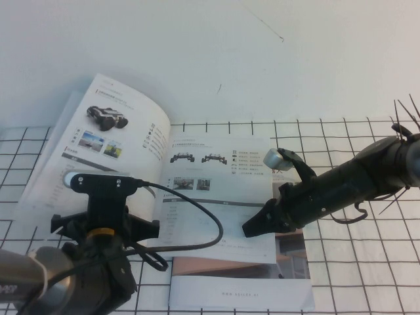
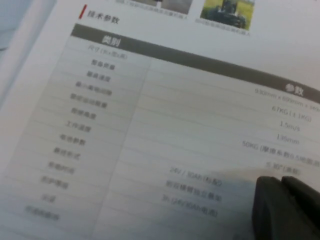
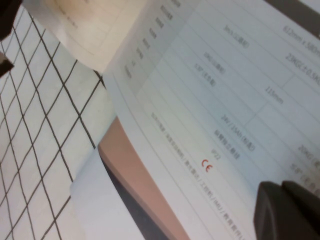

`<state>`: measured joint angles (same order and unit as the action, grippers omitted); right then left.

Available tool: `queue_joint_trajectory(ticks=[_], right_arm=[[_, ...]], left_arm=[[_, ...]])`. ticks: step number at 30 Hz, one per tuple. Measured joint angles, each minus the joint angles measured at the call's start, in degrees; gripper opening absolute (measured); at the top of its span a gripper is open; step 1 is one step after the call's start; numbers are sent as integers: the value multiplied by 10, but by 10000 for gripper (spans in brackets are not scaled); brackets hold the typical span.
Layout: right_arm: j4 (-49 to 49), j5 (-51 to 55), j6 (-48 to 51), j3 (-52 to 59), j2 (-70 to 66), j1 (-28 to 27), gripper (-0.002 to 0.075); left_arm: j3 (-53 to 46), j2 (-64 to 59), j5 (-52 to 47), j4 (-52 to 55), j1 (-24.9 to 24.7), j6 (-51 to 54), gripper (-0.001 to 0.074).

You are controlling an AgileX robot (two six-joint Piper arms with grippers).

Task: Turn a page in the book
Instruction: Open the closed book

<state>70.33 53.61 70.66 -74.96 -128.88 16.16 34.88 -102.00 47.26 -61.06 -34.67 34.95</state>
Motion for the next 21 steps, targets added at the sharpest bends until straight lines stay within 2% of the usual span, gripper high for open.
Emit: queue_joint_trajectory(ticks=[7, 15, 18, 21], right_arm=[[1, 0, 11, 1, 0, 0, -1], [7, 1, 22, 1, 0, 0, -1], [18, 1, 37, 2, 0, 0, -1], [62, 18, 94, 3, -4, 0, -1]], left_arm=[[0, 0, -69, -62, 56, 18, -2], [0, 1, -191, -67, 131, 18, -2], [0, 1, -199, -62, 137, 18, -2], [0, 1, -201, -52, 137, 18, -3]])
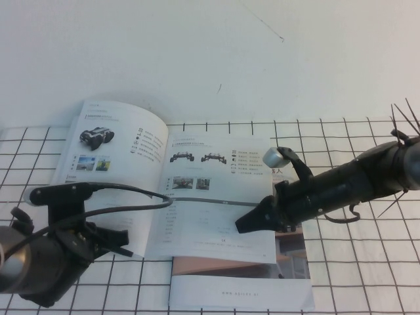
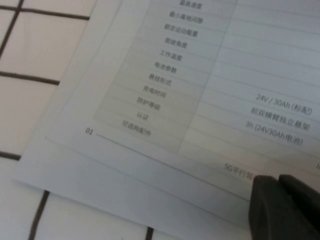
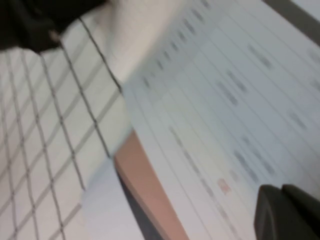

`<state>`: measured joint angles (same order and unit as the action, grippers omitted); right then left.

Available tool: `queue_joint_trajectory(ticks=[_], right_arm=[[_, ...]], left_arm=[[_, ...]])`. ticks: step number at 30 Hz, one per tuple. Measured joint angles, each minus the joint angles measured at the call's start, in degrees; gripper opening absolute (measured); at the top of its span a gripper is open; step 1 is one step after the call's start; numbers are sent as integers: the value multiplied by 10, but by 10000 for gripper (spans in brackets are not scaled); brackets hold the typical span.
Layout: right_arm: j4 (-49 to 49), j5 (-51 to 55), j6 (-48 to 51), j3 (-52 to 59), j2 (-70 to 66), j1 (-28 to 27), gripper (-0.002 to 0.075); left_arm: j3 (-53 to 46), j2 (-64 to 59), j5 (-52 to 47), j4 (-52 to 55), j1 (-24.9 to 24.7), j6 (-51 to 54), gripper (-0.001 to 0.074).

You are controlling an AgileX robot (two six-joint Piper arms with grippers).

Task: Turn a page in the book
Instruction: Open the closed book

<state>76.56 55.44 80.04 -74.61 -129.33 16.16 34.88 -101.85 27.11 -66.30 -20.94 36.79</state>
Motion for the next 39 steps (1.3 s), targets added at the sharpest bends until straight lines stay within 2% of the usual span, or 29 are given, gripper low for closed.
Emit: queue_joint_trajectory(ticks=[6, 10, 15, 21, 29, 39], right_arm=[[47, 24, 26, -75, -7, 23, -1], [2, -5, -10, -165, -7, 60, -1], [-68, -89, -62, -270, -19, 113, -1], [-76, -114, -93, -367, -78, 139, -1], [-79, -113, -125, -449, -178, 165, -2], [-88, -111, -171, -472, -215, 177, -2]], left_arm=[[0, 1, -4, 4, 1, 0, -3], [0, 1, -5, 6, 2, -2, -3], [0, 1, -7, 24, 2, -2, -3], [0, 16, -22, 41, 2, 2, -3], [0, 38, -32, 55, 2, 4, -3], [0, 94, -49, 65, 2, 4, -3]])
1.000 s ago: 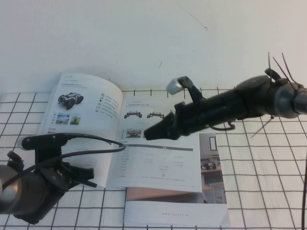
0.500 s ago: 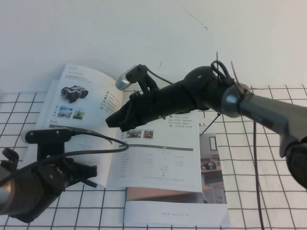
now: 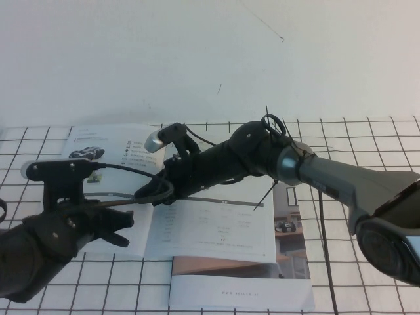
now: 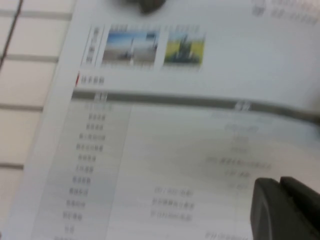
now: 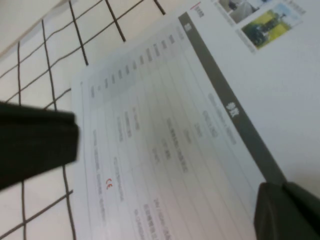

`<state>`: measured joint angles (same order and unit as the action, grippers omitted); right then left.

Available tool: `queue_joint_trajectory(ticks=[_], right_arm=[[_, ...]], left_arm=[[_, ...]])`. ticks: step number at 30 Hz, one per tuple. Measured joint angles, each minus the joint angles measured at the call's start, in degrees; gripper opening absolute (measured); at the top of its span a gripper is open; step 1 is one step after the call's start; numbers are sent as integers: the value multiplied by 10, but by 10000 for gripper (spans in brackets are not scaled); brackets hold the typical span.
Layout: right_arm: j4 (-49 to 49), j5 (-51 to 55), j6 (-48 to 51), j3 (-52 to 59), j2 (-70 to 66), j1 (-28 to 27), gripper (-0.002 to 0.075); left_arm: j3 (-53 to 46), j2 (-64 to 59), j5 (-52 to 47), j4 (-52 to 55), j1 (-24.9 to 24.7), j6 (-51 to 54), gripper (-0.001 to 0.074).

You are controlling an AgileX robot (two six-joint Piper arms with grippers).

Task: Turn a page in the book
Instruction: Open the closed book

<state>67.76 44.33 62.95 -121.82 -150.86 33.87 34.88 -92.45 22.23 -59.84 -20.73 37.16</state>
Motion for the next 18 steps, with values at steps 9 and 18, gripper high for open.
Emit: queue_joint_trajectory(ticks=[9, 18], right_arm=[[-67, 10, -56, -25, -6, 5, -1], [-111, 65, -74, -110, -9, 5, -2]], left_arm=[[0, 95, -5, 38, 0, 9, -3], [0, 218, -73, 42, 0, 137, -3]])
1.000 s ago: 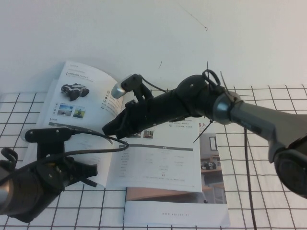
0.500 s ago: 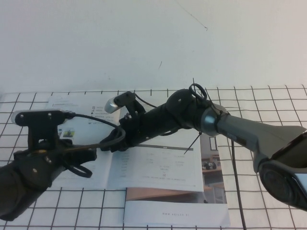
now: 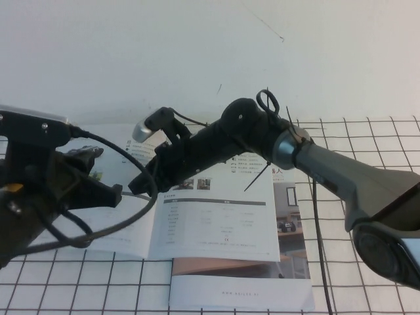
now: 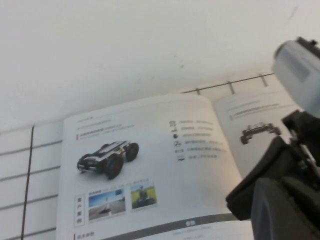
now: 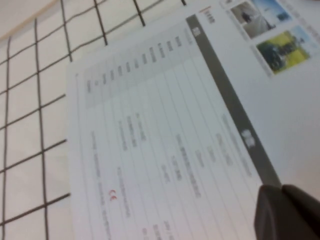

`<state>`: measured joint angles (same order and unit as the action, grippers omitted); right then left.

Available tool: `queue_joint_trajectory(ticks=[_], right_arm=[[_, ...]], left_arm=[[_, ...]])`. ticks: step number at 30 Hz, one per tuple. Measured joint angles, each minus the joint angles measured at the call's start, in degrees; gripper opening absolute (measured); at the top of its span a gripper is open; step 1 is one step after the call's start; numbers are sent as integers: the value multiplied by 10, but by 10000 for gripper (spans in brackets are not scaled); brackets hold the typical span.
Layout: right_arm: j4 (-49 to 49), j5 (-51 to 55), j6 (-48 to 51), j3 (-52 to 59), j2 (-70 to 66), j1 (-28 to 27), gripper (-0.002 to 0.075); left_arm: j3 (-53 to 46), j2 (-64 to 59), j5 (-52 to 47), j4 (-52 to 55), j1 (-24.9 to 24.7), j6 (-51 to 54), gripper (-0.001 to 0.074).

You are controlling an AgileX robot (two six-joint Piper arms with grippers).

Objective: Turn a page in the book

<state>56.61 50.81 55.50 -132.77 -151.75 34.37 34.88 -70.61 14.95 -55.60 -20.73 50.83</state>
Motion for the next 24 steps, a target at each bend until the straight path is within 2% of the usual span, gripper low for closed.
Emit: queue_joint_trajectory(ticks=[5, 10, 16, 20, 24], right_arm=[[-25, 19, -4, -15, 34, -2, -2], [-53, 23, -44, -16, 78, -17, -2], [-184, 38, -146, -16, 141, -24, -2], [-287, 63, -186, -16, 214, -24, -2], [-368, 94, -221, -16, 296, -24, -2]], left_arm=[[-3, 84, -83, 0, 0, 74, -3], [-5, 168, -168, 6, 0, 96, -3], [-5, 268, -290, 13, 0, 98, -3], [-5, 336, -388, 50, 0, 56, -3], [-5, 386, -461, 137, 0, -56, -3]])
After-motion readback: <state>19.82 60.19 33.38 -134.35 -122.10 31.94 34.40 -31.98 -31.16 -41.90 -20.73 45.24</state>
